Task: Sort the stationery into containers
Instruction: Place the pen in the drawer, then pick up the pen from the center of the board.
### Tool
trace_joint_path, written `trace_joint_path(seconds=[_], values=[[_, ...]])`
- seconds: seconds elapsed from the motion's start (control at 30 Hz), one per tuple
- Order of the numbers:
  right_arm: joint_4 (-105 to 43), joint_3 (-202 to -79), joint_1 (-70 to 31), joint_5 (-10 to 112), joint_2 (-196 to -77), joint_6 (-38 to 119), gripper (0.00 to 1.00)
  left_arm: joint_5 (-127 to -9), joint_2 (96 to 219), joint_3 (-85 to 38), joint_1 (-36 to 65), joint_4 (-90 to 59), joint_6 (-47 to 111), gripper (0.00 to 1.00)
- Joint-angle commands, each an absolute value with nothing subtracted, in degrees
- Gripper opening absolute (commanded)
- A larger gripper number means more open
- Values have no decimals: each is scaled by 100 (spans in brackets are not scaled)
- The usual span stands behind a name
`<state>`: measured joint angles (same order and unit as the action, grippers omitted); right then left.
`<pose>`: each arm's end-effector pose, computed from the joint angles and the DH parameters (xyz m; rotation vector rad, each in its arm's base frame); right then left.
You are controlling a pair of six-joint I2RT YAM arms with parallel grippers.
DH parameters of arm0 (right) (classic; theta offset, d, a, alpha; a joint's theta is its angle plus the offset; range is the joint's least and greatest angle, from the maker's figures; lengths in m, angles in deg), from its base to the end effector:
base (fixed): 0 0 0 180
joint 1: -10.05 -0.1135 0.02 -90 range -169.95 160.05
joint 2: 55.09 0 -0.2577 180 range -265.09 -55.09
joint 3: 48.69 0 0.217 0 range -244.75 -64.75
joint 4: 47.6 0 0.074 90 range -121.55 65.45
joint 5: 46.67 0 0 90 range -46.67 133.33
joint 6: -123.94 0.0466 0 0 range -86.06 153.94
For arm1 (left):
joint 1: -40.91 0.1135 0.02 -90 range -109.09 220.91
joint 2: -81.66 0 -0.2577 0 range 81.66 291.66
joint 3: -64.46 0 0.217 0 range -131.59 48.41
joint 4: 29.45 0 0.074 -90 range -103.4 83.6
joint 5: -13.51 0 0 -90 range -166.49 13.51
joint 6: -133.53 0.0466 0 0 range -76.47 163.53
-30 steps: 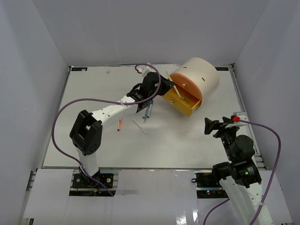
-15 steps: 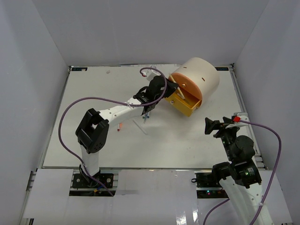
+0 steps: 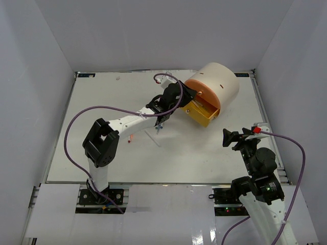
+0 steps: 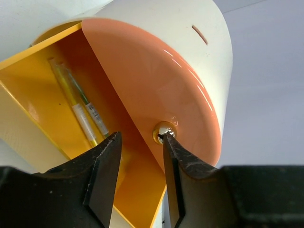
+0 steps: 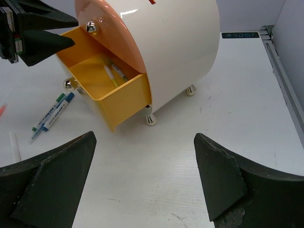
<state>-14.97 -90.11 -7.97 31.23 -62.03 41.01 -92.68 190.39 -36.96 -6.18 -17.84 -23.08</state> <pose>0.0625 0.0101 0.2713 0.0208 1.5420 0.1853 0.3025 -0.3063 0.2914 -0.5468 1.9637 -1.0552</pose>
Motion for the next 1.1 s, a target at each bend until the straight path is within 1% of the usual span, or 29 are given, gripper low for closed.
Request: trace_joint_path(seconds=[0.0,0.07,0.2,0.27,0.33,0.4,0.47,0.5,0.53,0.57,0.6,0.67,0.93,1.07], values=[[-1749,-9024,-814,3067,-6150,4106,90,-9459,18434,-3668,-646,-1604,-1828,53],[-1740,-9015,-823,3067,-6141,4098,90,-9617,18222,-3632,-638,-1122,-1502,56],[-1758,-9015,-823,3129,-6159,4089,90,-10267,17363,-3220,-638,-418,-274,61],[-1758,-9023,-814,3138,-6168,4106,90,-10698,17054,-2834,-611,-31,150,65],[-1758,-9015,-814,3146,-6150,4106,90,-11022,16588,-2396,-567,328,643,73],[-1740,-8997,-814,3208,-6142,4124,90,-11121,16324,-2139,-419,601,881,80],[-1740,-8988,-814,3278,-6133,4124,90,-10938,16033,-1737,-226,918,1188,81],[-1740,-8980,-814,3287,-6141,4133,90,-10762,15980,-1621,80,1111,1250,82],[-1740,-8988,-823,3270,-6150,4133,90,-10534,15988,-1524,266,1208,1364,82],[-1749,-8988,-823,3252,-6159,4133,90,-10062,16023,-1366,468,1314,1382,82],[-1749,-8980,-815,3252,-6176,4124,90,-9927,16093,-1304,792,1428,1391,82],[-1749,-8980,-814,3287,-6194,4124,90,-9803,16304,-1102,1014,1605,1435,81],[-1740,-8971,-823,3278,-6220,4124,90,-9381,17051,-960,1358,1570,1532,72],[-1740,-8962,-823,3296,-6247,4115,90,-9363,17298,-1022,1393,1543,1523,66]])
